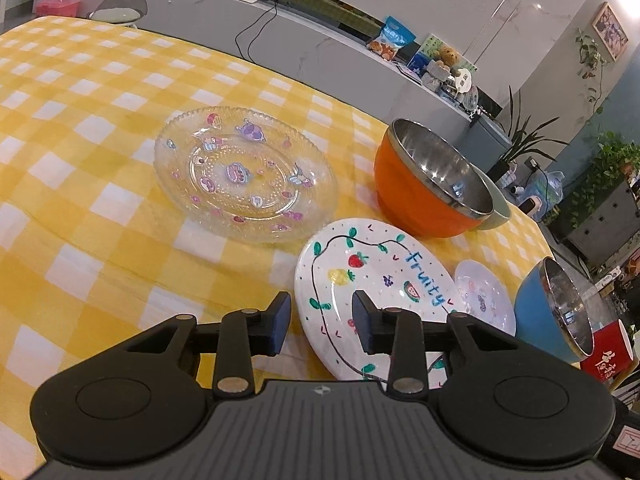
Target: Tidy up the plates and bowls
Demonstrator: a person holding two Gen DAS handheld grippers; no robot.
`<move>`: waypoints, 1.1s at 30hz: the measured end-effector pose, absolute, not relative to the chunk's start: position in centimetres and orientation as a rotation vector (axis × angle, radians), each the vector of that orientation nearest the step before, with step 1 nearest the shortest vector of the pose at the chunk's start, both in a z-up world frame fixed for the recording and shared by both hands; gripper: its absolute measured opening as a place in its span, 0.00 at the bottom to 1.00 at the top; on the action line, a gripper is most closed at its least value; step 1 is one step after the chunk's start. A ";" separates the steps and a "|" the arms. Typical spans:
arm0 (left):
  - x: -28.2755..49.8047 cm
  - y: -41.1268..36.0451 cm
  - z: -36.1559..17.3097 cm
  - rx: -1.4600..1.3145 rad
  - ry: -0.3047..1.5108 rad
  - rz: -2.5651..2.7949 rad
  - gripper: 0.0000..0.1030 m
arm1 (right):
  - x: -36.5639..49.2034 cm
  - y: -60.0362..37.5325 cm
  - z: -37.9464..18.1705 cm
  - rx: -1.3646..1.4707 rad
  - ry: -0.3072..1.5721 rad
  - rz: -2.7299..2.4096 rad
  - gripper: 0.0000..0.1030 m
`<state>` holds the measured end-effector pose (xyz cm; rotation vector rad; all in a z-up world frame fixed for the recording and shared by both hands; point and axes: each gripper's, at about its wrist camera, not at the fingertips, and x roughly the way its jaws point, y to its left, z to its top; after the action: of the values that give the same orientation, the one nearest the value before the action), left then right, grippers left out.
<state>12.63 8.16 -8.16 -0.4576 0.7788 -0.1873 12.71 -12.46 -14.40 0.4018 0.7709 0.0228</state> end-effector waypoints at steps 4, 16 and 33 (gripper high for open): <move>12.7 8.1 -8.3 -0.464 0.782 -0.190 0.40 | 12.5 -12.3 -14.4 0.408 0.780 0.018 0.17; 12.9 8.0 -8.5 -0.474 0.789 -0.203 0.40 | 11.1 -12.4 -14.3 0.486 0.825 0.022 0.18; 13.0 8.0 -8.7 -0.467 0.783 -0.211 0.35 | 11.3 -12.9 -14.7 0.551 0.804 0.014 0.14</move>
<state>12.99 8.03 -8.71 -0.4670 0.7831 -0.2108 11.25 -12.95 -14.65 0.5506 0.8036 0.0140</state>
